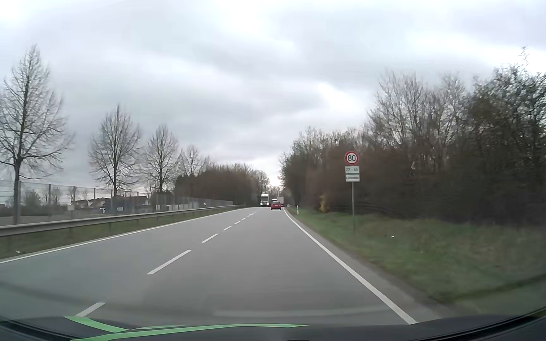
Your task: Follow the waypoints while adhering to traffic rules and regulations
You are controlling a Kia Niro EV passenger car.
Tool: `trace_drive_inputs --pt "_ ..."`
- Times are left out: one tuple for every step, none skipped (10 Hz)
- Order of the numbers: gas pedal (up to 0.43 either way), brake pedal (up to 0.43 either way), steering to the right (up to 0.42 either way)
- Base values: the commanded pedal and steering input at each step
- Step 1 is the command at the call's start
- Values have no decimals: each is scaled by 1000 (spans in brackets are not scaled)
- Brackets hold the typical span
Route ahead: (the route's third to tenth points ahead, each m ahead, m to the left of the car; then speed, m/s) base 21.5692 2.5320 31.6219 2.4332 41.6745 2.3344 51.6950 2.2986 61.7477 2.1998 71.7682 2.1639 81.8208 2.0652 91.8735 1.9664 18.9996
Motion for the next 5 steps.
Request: trace_drive_inputs --pt "169 0 2" --pt "169 0 2" --pt "169 0 2" --pt "169 0 2" --pt "169 0 2"
